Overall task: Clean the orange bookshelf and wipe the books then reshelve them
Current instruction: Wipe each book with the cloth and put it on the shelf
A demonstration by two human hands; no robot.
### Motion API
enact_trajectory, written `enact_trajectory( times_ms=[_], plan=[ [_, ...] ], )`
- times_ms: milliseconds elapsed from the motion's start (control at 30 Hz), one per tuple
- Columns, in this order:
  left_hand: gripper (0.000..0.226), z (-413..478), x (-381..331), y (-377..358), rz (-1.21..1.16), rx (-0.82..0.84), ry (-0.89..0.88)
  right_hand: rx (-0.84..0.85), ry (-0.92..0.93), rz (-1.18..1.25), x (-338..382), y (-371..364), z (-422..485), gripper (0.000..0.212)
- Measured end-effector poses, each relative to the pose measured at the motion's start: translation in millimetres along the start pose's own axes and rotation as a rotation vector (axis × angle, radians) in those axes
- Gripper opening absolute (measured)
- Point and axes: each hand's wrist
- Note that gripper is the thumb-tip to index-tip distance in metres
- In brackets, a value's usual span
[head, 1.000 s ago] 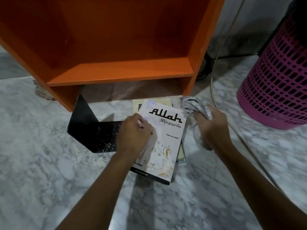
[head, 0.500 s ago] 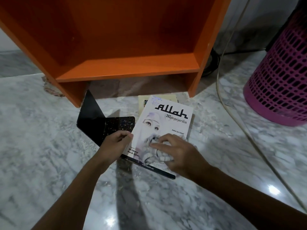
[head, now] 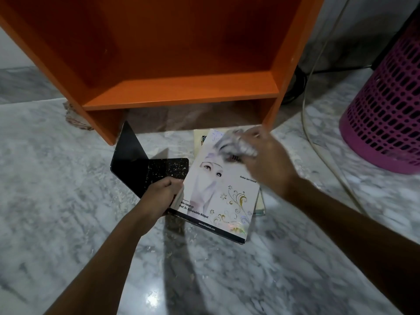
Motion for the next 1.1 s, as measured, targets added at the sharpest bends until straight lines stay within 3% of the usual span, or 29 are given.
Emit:
enact_trajectory(
  times_ms=[133, 200, 300, 433, 567, 633, 700, 767, 833, 867, 933, 1033, 1100],
  plan=[
    [0.019, -3.6, -4.1, -1.6, -0.178, 0.024, 0.145, 0.491, 0.509, -0.018, 50.7, -33.7, -50.8, 0.053],
    [0.024, -4.0, -5.1, -1.3, -0.204, 0.035, 0.166, 0.534, 0.724, -0.043, 49.6, -52.7, -59.4, 0.056],
    [0.03, -1.7, -3.9, -2.6, -0.262, -0.017, 0.188, 0.409, 0.532, -0.019, 44.0, -64.4, -41.6, 0.059],
    [0.039, -4.8, -4.3, -4.1, -0.255, -0.007, 0.168, 0.175, 0.174, -0.188, 8.7, -56.7, 7.3, 0.065],
    [0.056, -8.0, -5.9, -3.8, -0.284, 0.007, 0.169, 0.018, -0.186, -0.137, -21.1, -37.1, 45.1, 0.049],
    [0.06, -9.2, -6.8, -3.2, -0.31, 0.017, 0.174, -0.009, -0.17, -0.131, -13.9, -31.6, 39.7, 0.046],
    [0.065, -6.6, -4.1, 1.1, -0.345, 0.039, 0.19, 0.055, -0.021, -0.045, 12.5, -33.2, 19.4, 0.045],
    [0.066, -2.7, -1.5, 5.0, -0.408, 0.054, 0.205, 0.235, 0.304, 0.05, 45.2, -44.3, -11.9, 0.045],
    [0.071, -0.1, -0.1, 6.9, -0.449, 0.053, 0.191, 0.395, 0.734, -0.043, 65.3, -65.3, -40.6, 0.053],
    [0.077, 0.1, -0.4, 5.9, -0.437, 0.046, 0.171, 0.445, 0.843, -0.095, 68.8, -73.7, -47.3, 0.055],
    [0.082, -1.4, -1.5, 5.7, -0.423, 0.041, 0.149, 0.429, 0.824, -0.065, 67.9, -82.0, -46.4, 0.056],
    [0.064, -1.1, -2.9, 4.9, -0.494, 0.069, 0.182, 0.336, 0.542, -0.046, 63.3, -77.2, -26.7, 0.056],
    [0.054, -2.1, -2.2, 3.6, -0.397, 0.046, 0.19, 0.312, 0.345, -0.133, 46.0, -69.4, -3.7, 0.059]
  ],
)
Point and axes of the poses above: each hand's wrist, its own z-axis towards the middle knuckle, its own y-axis out of the back of the hand, x = y × z, and after that the axes turned 6 degrees about y, right-handed
